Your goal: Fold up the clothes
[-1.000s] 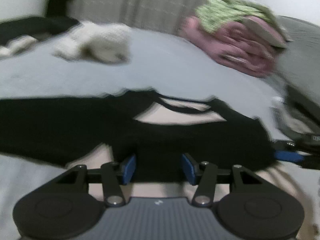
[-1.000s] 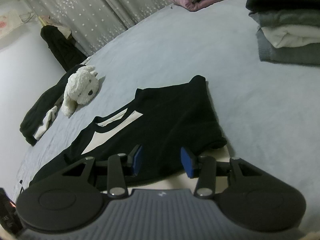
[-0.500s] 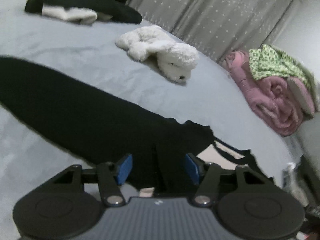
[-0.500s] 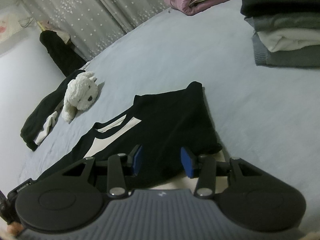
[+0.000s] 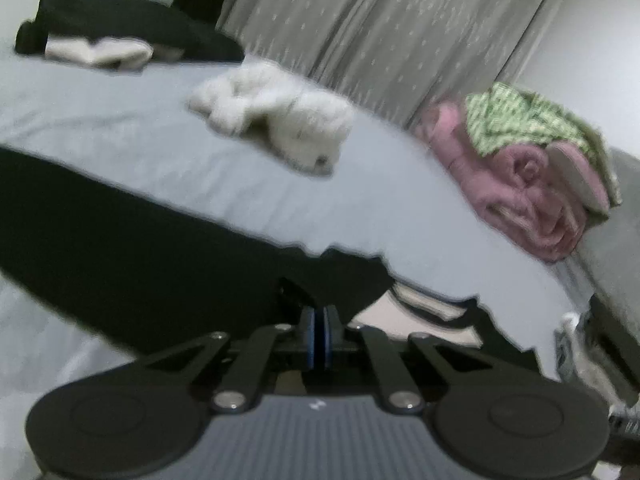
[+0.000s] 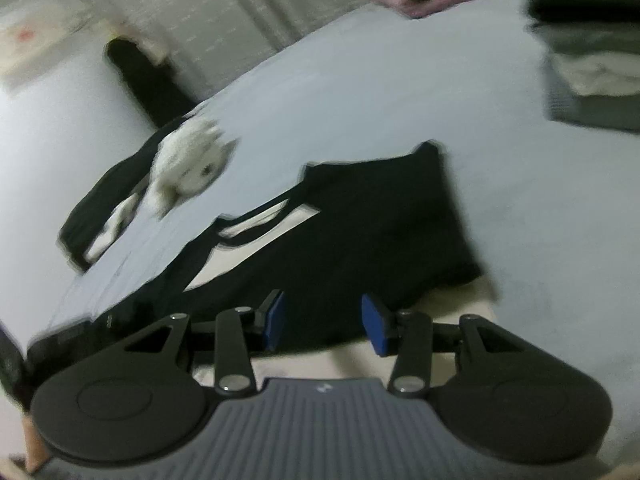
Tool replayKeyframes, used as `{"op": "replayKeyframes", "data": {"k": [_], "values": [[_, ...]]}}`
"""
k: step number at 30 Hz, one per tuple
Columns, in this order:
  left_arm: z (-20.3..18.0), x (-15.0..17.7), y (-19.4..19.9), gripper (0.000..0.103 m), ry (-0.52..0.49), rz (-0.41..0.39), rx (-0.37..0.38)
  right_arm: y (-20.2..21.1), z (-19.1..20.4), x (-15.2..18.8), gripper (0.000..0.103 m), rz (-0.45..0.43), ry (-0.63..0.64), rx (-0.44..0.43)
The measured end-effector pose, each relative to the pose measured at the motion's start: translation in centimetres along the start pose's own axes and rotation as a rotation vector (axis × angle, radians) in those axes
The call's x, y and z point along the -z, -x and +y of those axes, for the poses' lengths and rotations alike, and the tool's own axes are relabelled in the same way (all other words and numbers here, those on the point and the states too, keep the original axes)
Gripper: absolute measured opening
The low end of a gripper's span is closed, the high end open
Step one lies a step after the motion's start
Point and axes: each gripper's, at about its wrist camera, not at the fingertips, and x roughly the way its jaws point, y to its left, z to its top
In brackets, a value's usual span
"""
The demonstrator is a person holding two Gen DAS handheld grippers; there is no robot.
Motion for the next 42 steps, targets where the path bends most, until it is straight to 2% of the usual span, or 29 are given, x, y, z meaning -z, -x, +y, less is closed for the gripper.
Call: {"op": "replayKeyframes", "data": {"k": [4,6,9,17,23,25,29,36,42], "values": [[-0.7,-1.2,1.7,0.004,0.011,-0.094,0.036,-0.8,1.9,1.0,0.047,0.042,0.096,-0.082],[-0.8,-1.6,2.0,0.004,0.0,-0.121,0.035,-1.1,2.2,1.3,0.052,0.051,0.119,-0.095],[-0.1,-1.5,1.5,0.004,-0.008,-0.112,-0.001,-1.4,1.8,1.4,0.057,0.051,0.111,-0.097],[1.4,-1.1,0.2,0.0,-0.037,-0.087,-0.102,-1.1,-2.3,0.7,0.059,0.014,-0.073,-0.032],[2.8,-0.9,-0.7,0.0,0.006,0.002,-0.116,0.1,-4.6,-0.2,0.059,-0.025,-0.203,-0.019],[3.4,-0.9,-0.8,0.002,0.044,0.02,-0.103,0.9,-4.8,-0.6,0.059,-0.037,-0.199,-0.01],[3.8,-0.8,-1.0,0.026,0.095,0.033,-0.062,2.1,-4.9,-1.5,0.059,-0.077,-0.183,0.005],[2.9,-0.2,-2.0,0.026,0.068,0.055,-0.061,1.6,-4.0,-2.4,0.059,-0.114,-0.076,0.078],[2.7,-0.1,-3.0,0.024,0.074,0.062,-0.055,2.3,-4.6,-4.7,0.059,-0.171,-0.06,0.113]]}}
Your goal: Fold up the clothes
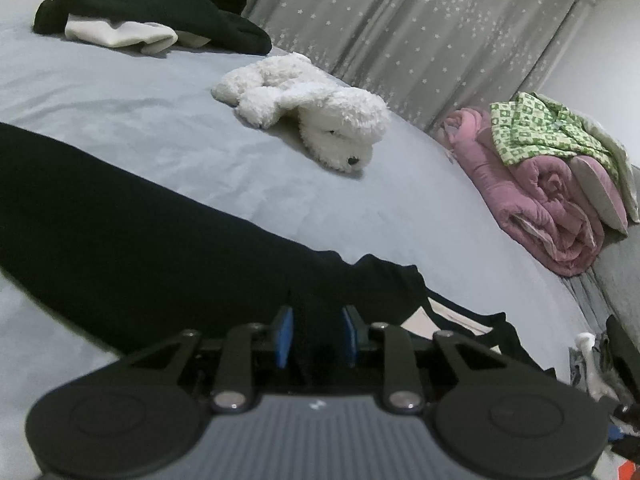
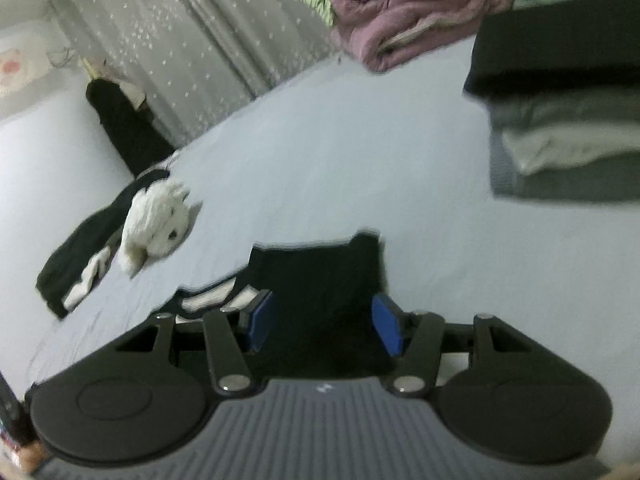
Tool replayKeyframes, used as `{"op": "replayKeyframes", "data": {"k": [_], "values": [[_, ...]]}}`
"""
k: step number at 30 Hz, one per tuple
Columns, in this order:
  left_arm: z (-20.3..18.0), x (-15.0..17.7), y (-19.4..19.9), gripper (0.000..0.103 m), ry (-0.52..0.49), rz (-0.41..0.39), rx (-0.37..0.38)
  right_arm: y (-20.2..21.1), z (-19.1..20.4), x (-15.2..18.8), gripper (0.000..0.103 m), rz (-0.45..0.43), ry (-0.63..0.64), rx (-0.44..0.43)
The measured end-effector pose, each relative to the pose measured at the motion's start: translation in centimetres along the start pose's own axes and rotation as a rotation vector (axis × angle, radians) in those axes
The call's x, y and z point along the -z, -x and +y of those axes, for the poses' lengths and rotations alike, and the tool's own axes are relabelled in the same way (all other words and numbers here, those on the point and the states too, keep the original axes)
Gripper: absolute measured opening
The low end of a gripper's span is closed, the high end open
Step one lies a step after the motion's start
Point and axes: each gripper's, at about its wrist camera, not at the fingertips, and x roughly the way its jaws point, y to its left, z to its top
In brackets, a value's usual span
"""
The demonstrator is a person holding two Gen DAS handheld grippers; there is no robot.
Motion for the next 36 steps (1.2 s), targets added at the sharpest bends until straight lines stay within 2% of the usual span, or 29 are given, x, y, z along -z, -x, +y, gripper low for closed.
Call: {"op": "replayKeyframes", "data": {"k": [2,4,5,9,13,16,17,19,20,23,26,28,31,32,33,36], "values": [[0.1,-0.1,-0.4,0.021,0.018,0.0,0.008,-0.4,-0.6,-0.6,0.059,-0.015,-0.014,0.015],[-0.1,-0.1,-0.8,0.012,0.022,0.004,0.023,-1.0,-1.2,-0.8,0.059,-0.022,-0.028,0.033],[-0.2,0.0,-1.0,0.001,0.02,0.008,0.031,-1.3,-1.4,-0.7,0.059,-0.02,-0.036,0.037],[-1.2,0.3,-0.2,0.0,-0.022,-0.063,0.042,-2.4,-2.3,0.3,0.059,0.018,-0.079,0.034],[-1.3,-0.5,1.6,0.0,-0.018,-0.151,0.05,-2.5,-2.2,0.5,0.059,0.024,-0.06,0.039],[-0.7,-1.1,2.3,0.0,-0.006,-0.168,0.011,-2.4,-1.9,0.5,0.059,0.017,-0.05,0.035],[-0.2,-1.3,2.2,0.0,0.013,-0.151,0.011,-2.4,-1.9,0.5,0.059,0.015,-0.046,0.036],[0.8,-1.7,1.8,0.003,0.055,-0.111,0.018,-2.3,-1.8,0.7,0.059,0.018,-0.042,0.036],[1.4,-1.9,1.6,0.01,0.077,-0.091,0.024,-2.3,-1.8,0.7,0.059,0.019,-0.044,0.035],[2.0,-1.8,1.0,0.042,0.089,-0.063,0.027,-2.2,-1.9,1.0,0.059,0.027,-0.051,0.031],[2.0,-1.4,0.2,0.049,0.1,-0.027,0.041,-2.3,-1.8,1.4,0.059,0.042,-0.053,0.028],[1.6,-1.0,-0.5,0.049,0.091,0.005,0.051,-2.4,-1.6,1.7,0.059,0.05,-0.045,0.026],[0.3,0.1,-1.2,0.042,0.02,0.007,0.046,-2.5,-1.1,2.0,0.059,0.058,-0.037,0.016],[-0.2,0.4,-1.3,0.026,-0.009,0.001,0.039,-2.5,-0.9,2.0,0.059,0.059,-0.033,0.014],[-0.7,0.8,-1.5,0.002,-0.043,-0.007,0.03,-2.5,-0.8,2.1,0.059,0.058,-0.029,0.014],[-1.4,1.0,-1.0,0.002,-0.079,-0.057,0.025,-2.5,-0.6,2.2,0.059,0.055,-0.015,0.02]]}}
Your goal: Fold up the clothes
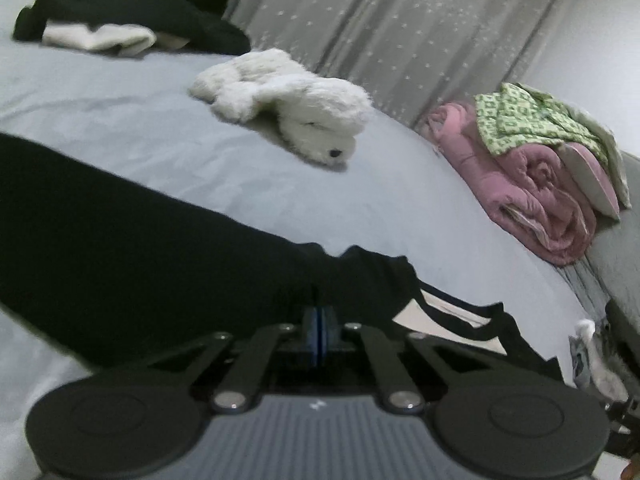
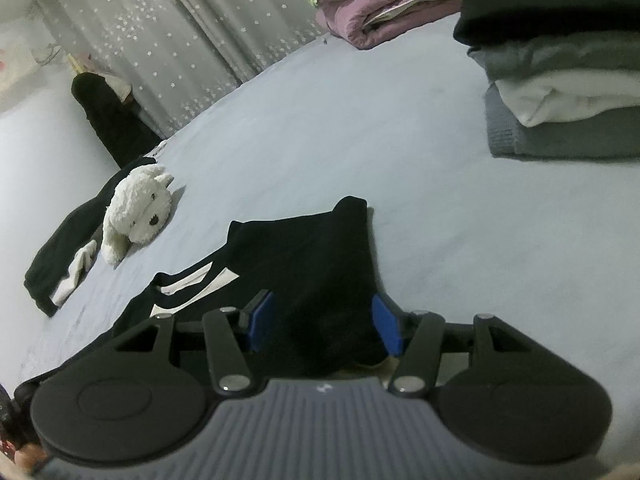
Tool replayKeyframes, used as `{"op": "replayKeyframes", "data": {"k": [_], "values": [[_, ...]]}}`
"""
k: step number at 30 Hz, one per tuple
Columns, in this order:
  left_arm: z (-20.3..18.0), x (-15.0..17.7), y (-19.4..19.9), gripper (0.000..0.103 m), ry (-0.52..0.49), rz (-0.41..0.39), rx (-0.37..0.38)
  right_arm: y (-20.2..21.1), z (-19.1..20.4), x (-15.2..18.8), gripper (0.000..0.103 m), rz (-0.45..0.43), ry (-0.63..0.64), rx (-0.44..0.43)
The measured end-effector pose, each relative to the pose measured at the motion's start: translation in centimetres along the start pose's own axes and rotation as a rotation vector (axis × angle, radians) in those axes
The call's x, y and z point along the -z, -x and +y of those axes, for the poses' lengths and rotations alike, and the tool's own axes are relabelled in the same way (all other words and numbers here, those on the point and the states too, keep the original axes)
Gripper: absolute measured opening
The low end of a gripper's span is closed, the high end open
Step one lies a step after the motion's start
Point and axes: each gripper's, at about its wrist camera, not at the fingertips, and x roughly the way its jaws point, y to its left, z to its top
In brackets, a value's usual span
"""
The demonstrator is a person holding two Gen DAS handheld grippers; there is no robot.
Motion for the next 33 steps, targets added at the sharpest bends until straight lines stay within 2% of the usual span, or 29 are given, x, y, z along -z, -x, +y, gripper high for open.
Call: {"op": "replayKeyframes", "data": {"k": [3,6,11,17,19,23,25,28,30,31,33], "values": [[-0.4,-0.2,1.0,0.001,-0.022,-0.069,-0.006,0.1,-0.1,0.0,0.059,-0.003,0.003,0.004],[0.3,-1.0,1.8,0.001,0.006,-0.119,-0.023,0.1,-0.3,0.0,0.059,-0.006,-0.004,0.006],[1.5,-1.0,1.1,0.002,0.015,-0.089,-0.071,-0.1,-0.2,0.1,0.059,-0.004,-0.003,0.01],[0.9,-1.1,1.7,0.002,-0.032,-0.12,-0.111,0.2,-0.5,-0.1,0.059,-0.018,0.003,0.021],[0.9,-0.9,1.5,0.002,-0.054,-0.103,-0.137,0.2,-0.6,-0.1,0.059,-0.019,0.002,0.025],[1.2,-0.6,0.4,0.003,-0.07,-0.02,-0.203,0.2,-0.7,-0.1,0.059,-0.02,0.01,0.039],[1.6,-0.9,0.8,0.005,-0.047,-0.029,-0.208,0.4,-0.7,-0.2,0.059,-0.028,0.018,0.053],[1.7,-1.5,2.2,0.007,-0.019,-0.081,-0.187,0.5,-0.6,-0.3,0.059,-0.037,0.031,0.059],[1.3,-1.7,3.1,0.007,-0.017,-0.106,-0.147,0.5,-0.6,-0.3,0.051,-0.038,0.042,0.061],[1.1,-1.7,3.3,0.007,-0.023,-0.107,-0.113,0.4,-0.5,-0.2,0.044,-0.027,0.058,0.068],[0.6,-1.3,3.3,0.007,-0.052,-0.077,-0.054,0.0,-0.4,0.2,0.038,-0.005,0.089,0.082]]}}
